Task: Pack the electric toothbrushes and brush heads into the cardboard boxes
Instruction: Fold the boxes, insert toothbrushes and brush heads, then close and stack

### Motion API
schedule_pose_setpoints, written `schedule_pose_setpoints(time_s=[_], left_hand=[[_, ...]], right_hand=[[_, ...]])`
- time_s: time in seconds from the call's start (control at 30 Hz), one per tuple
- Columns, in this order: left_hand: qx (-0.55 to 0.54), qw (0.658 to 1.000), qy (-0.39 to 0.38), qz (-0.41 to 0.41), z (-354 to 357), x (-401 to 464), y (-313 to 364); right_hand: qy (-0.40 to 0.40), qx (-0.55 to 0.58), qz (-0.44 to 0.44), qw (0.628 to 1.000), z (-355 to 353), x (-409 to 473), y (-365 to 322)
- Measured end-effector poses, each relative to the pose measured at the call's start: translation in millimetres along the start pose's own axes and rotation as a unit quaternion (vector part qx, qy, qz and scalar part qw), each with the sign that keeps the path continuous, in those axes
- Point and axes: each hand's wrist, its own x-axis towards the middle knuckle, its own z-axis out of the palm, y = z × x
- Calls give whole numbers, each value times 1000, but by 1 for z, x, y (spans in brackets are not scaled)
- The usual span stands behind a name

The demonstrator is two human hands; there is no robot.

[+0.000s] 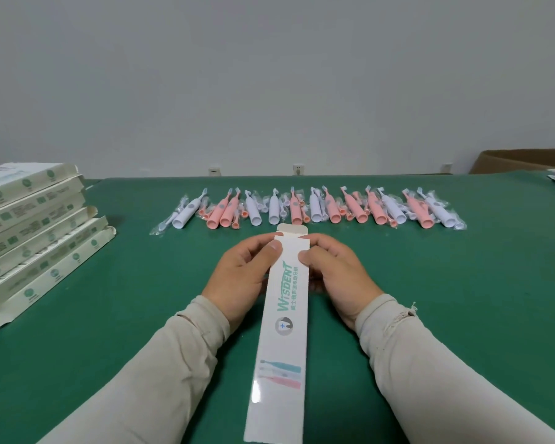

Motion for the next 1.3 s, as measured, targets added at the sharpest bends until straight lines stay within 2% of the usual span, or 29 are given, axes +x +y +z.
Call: schedule_pose_setpoints(time_s=[0.1,0.2,0.23,0.27,0.3,0.37,0.4,0.6,0.7,0.8,0.93,1.3], left_hand=[[28,999,28,-6,2,-1,4],[63,997,41,-24,-7,1,13],[120,992,44,-19,-12,0,16],[222,974,41,-2,-17,-2,18],[355,934,30,12,-20,-4,20],[575,818,1,30,-16,-10,21],[623,781,3,38,-12,-11,20],[681,710,74,164,-13,-7,27],[688,696,109,173,-23,-5,29],[705,685,98,157,-26,-4,27],[705,687,84,155,-24,-4,23],[703,683,88,176,-20,-6,24]], right_hand=[[21,-20,7,1000,0,1,3],[106,-10,-8,994,-3,4,5],[141,-1,-9,990,-5,5,5],[170,4,-7,985,-6,5,5],[187,4,-6,982,-6,5,6],[182,-2,-8,983,-3,4,7],[172,-10,-14,985,0,3,8],[152,-120,-138,971,12,-5,5],[189,-103,-146,966,13,-5,3],[200,-39,-124,971,5,-2,-3],[163,-61,-115,978,-2,-2,-2],[192,-93,-120,970,-2,-1,-1]])
